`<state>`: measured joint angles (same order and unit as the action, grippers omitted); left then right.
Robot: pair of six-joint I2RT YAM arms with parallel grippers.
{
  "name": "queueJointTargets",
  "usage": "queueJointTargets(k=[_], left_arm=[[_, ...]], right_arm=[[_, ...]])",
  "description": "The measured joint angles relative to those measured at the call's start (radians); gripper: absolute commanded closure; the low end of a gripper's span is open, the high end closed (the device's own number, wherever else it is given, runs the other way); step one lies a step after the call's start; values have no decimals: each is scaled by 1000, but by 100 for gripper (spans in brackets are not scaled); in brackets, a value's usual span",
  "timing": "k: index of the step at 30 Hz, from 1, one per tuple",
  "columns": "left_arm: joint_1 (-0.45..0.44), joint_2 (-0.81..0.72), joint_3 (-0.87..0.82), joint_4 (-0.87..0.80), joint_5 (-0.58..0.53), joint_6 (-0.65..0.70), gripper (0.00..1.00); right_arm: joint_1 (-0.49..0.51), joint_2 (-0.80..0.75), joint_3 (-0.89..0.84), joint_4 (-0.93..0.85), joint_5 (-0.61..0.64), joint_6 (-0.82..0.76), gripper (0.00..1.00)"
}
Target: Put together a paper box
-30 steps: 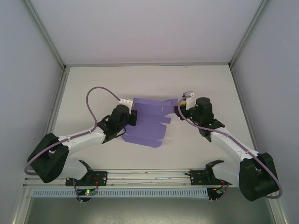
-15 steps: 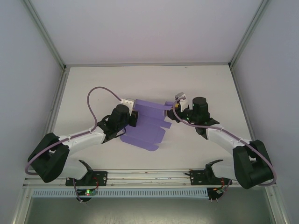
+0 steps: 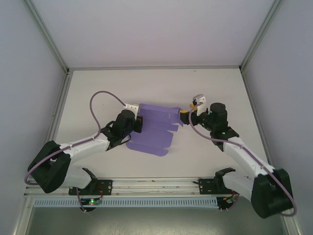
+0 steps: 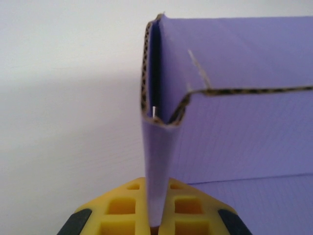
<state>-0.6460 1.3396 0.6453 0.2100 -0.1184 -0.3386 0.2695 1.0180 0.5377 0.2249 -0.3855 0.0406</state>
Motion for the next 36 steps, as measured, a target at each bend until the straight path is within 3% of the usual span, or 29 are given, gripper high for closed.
queueJointTargets(k=[7, 21, 28, 36], left_arm=[[0, 0, 0, -24, -21, 1, 100], [8, 10, 0, -76, -62, 1, 100], [13, 26, 30, -145, -108, 1, 100], [11, 37, 63, -157, -71, -4, 100]], right_arm=[[-3, -93, -5, -7, 56, 16, 15], [90, 130, 83, -35, 56, -27, 15], [183, 167, 145, -175, 161, -132, 15], [256, 249, 209, -247, 224, -200, 2]])
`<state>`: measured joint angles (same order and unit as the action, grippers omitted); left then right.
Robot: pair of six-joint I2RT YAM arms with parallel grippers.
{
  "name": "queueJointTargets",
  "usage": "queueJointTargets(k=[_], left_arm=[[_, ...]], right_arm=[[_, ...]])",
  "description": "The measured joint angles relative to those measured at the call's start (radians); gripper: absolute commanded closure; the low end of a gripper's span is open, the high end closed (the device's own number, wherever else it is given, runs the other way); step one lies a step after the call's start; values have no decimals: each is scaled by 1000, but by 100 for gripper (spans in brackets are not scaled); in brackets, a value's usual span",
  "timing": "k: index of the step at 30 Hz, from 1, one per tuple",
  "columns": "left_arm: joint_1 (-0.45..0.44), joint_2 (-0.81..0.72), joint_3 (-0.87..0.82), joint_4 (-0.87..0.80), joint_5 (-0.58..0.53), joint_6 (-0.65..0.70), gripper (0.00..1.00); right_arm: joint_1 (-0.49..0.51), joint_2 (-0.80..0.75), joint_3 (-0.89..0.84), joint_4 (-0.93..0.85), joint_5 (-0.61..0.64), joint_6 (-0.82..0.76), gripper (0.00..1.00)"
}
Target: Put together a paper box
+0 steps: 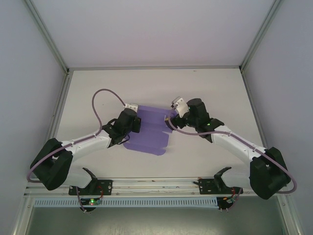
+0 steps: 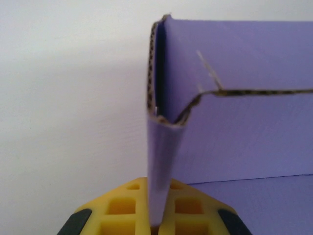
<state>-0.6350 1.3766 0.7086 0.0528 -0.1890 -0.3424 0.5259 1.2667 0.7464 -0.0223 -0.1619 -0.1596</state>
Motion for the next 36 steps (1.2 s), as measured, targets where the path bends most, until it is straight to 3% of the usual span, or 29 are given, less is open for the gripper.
queueJointTargets(k=[11, 18, 21, 25, 26, 30, 36], left_arm=[[0, 0, 20, 6, 23, -3, 100], [0, 0, 20, 4, -3, -7, 100], [0, 0, 23, -2, -7, -10, 100], [0, 5, 34, -9, -7, -11, 100], [0, 5, 35, -9, -7, -13, 100], [0, 5, 37, -14, -11, -19, 100], [0, 7, 37, -32, -26, -26, 100]], right_arm=[[48, 81, 22, 105, 101, 18, 1], [48, -145, -13, 44, 100, -5, 3], [48, -232, -3, 16, 35, 6, 22], [48, -190, 66, -38, -13, 56, 64], [48, -163, 88, -53, -11, 75, 71], [53, -44, 160, -129, 44, 141, 85], [53, 66, 190, -172, 44, 192, 90]])
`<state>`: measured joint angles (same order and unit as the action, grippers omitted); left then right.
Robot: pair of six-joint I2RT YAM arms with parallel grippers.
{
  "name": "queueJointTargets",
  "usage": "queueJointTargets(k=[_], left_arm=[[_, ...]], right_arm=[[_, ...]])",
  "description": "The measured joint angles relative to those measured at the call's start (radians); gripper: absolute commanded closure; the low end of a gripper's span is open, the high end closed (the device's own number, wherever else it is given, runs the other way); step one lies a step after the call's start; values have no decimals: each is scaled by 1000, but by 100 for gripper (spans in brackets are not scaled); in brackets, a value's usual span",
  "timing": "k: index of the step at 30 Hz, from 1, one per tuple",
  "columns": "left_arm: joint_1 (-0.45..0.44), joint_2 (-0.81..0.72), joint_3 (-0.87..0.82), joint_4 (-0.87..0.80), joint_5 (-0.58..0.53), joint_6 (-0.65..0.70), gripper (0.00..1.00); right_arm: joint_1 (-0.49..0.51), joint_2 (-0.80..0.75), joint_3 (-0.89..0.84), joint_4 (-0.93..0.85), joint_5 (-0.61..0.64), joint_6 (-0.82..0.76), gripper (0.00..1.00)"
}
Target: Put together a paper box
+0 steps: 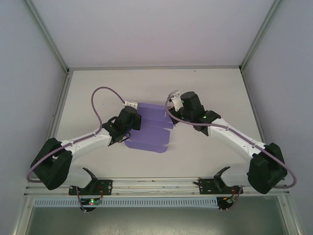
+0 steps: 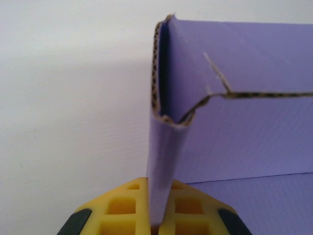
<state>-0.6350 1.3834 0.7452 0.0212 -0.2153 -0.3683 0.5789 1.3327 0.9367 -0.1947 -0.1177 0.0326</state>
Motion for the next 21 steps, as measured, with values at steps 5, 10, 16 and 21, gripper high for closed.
queueJointTargets(k=[5, 10, 16, 21], left_arm=[[0, 16, 2, -18, -6, -6, 100], [0, 17, 2, -26, -26, -26, 100], [0, 17, 2, -26, -33, -48, 100], [0, 17, 2, -26, -41, -63, 100]], right_arm=[[2, 46, -2, 62, -64, 66, 86], [2, 67, -14, 148, -39, 197, 84], [-1, 67, -29, 212, -22, 296, 80], [-12, 57, -48, 234, -22, 337, 71]])
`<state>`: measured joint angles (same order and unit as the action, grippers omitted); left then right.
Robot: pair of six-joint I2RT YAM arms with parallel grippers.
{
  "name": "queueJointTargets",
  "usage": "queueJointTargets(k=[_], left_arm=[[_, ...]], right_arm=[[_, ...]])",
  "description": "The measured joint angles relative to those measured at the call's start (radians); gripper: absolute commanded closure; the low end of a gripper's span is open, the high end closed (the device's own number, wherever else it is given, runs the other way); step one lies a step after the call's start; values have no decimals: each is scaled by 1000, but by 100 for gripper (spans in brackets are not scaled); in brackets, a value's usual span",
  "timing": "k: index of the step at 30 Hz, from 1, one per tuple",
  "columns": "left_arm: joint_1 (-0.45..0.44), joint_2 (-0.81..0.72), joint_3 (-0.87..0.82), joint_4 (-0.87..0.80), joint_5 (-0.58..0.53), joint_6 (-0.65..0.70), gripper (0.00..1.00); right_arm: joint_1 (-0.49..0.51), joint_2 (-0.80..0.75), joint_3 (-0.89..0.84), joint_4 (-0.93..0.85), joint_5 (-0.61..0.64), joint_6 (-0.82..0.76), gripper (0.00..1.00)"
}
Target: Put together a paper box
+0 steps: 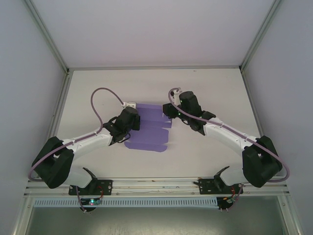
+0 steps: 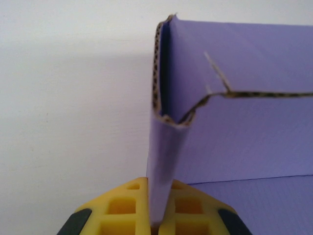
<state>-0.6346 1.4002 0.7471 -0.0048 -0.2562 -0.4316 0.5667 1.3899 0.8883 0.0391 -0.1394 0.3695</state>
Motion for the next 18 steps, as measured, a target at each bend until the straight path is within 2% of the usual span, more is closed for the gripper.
queueJointTargets(k=[8, 12, 18], left_arm=[[0, 0, 2, 1, -16, -3, 100], [0, 8, 7, 2, -19, -4, 100], [0, 14, 11, 2, -19, -5, 100]], right_arm=[[-15, -144, 11, -159, 136, -70, 67], [-13, -185, 34, -209, 158, -111, 84], [31, -143, 39, -225, 140, -108, 93]])
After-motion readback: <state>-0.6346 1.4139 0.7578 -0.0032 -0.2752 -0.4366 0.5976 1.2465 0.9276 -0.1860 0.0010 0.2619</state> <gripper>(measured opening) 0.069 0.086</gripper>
